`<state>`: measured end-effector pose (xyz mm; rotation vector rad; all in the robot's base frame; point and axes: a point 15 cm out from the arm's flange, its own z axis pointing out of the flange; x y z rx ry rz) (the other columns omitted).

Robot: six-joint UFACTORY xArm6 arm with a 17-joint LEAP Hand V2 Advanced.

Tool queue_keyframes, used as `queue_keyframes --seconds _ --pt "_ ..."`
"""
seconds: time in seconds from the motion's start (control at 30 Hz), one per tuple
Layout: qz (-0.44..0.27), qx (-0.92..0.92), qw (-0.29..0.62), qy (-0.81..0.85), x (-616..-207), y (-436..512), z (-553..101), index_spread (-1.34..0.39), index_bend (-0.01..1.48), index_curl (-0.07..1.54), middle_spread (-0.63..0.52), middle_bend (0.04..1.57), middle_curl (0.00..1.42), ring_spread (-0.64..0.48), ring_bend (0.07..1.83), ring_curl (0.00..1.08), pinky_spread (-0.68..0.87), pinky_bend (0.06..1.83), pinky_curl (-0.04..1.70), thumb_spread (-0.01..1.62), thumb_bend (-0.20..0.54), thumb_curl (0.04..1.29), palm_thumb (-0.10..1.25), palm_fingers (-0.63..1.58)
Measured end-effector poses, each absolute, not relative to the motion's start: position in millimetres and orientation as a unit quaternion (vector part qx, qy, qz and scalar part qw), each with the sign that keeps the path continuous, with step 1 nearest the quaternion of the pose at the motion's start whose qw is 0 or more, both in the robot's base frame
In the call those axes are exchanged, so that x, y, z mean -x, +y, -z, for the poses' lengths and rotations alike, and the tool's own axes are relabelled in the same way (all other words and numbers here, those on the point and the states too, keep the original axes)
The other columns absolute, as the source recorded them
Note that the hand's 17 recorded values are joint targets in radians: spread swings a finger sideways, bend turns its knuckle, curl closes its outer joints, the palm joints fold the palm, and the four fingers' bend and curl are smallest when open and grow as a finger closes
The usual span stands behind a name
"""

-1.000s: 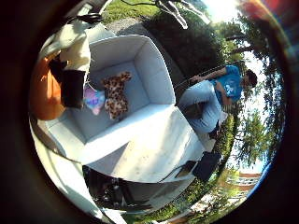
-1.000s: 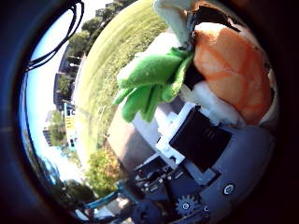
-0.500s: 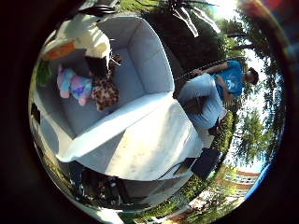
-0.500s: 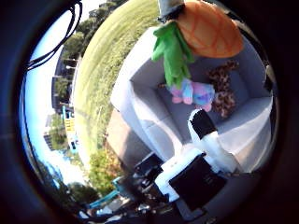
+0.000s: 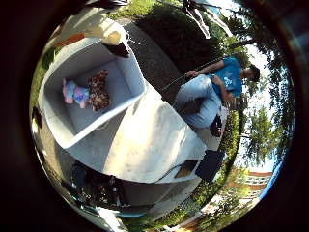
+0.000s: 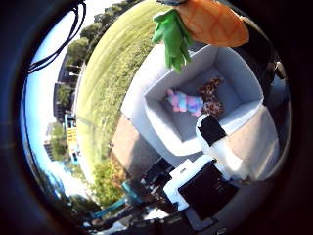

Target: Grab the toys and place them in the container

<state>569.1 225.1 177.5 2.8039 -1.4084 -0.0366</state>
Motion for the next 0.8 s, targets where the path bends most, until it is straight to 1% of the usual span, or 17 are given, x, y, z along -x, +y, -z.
queue_keyframes --seconds 0.03,0.07,0.1,0.17,0.2,0.23,0.3,0.33,0.37,0.4,0.47,0.57,0.6,0.7,0.8 --pt "0.013 -0.893 0.001 -0.449 -569.1 225.4 -176.6 -0.41 0.06 0.3 0.06 0.35 0.37 0.33 0.6 0.31 0.55 0.95 0.43 1.07 -0.028 0.45 0.74 0.04" --pt "0.012 -0.893 0.0 -0.45 -570.2 224.8 -176.3 -0.4 0.06 0.29 0.05 0.37 0.38 0.33 0.6 0.31 0.55 0.95 0.42 1.08 -0.026 0.45 0.75 0.04" --pt "0.012 -0.892 -0.001 -0.452 -571.8 221.1 -176.2 -0.37 0.06 0.27 0.04 0.44 0.4 0.32 0.6 0.31 0.54 0.92 0.41 1.08 -0.028 0.45 0.75 0.06" --pt "0.013 -0.892 0.0 -0.452 -572.1 219.3 -175.1 -0.35 0.11 0.24 0.03 0.53 0.42 0.32 0.58 0.3 0.54 0.87 0.38 1.08 -0.03 0.45 0.74 0.09" --pt "0.014 -0.892 0.001 -0.452 -571.3 219.2 -174.8 -0.34 0.16 0.25 0.03 0.52 0.41 0.32 0.56 0.3 0.54 0.85 0.37 1.08 -0.028 0.46 0.74 0.1" --pt "0.016 -0.893 0.004 -0.45 -569.6 220.0 -173.5 -0.33 0.23 0.27 0.03 0.44 0.39 0.32 0.54 0.3 0.54 0.84 0.36 1.08 -0.028 0.46 0.74 0.09" --pt "0.015 -0.894 0.005 -0.448 -569.1 221.2 -173.5 -0.33 0.27 0.29 0.03 0.34 0.37 0.32 0.52 0.29 0.55 0.82 0.35 1.08 -0.026 0.46 0.75 0.1" --pt "0.015 -0.894 0.005 -0.448 -569.0 221.4 -173.3 -0.32 0.27 0.29 0.03 0.33 0.36 0.32 0.51 0.29 0.55 0.82 0.35 1.08 -0.026 0.46 0.75 0.1" --pt "0.017 -0.894 0.006 -0.448 -568.7 221.4 -171.5 -0.33 0.22 0.29 0.02 0.33 0.37 0.32 0.51 0.29 0.55 0.82 0.34 1.08 -0.027 0.46 0.75 0.1" --pt "0.019 -0.893 0.007 -0.449 -568.5 220.9 -169.1 -0.33 0.16 0.28 0.01 0.38 0.38 0.32 0.5 0.29 0.55 0.8 0.33 1.08 -0.027 0.46 0.75 0.12" --pt "0.021 -0.893 0.009 -0.449 -567.2 221.1 -166.1 -0.33 0.15 0.26 0.0 0.4 0.38 0.31 0.49 0.29 0.55 0.77 0.31 1.08 -0.029 0.46 0.75 0.13" --pt "0.02 -0.894 0.012 -0.447 -566.5 220.6 -166.5 -0.33 0.19 0.28 0.02 0.25 0.35 0.31 0.49 0.29 0.54 0.77 0.31 1.09 -0.028 0.46 0.75 0.08" --pt "0.019 -0.894 0.01 -0.448 -566.9 220.3 -169.4 -0.33 0.19 0.28 0.03 0.22 0.34 0.31 0.48 0.29 0.54 0.77 0.3 1.09 -0.029 0.46 0.74 0.08" --pt "0.015 -0.895 0.002 -0.446 -567.0 217.9 -187.5 -0.32 0.18 0.28 0.04 0.18 0.33 0.31 0.45 0.29 0.53 0.76 0.29 1.09 -0.03 0.46 0.74 0.07" --pt "0.009 -0.898 -0.004 -0.441 -554.0 206.6 -238.4 -0.32 0.18 0.29 0.05 0.17 0.33 0.31 0.43 0.28 0.52 0.74 0.28 1.1 -0.028 0.46 0.74 0.05"
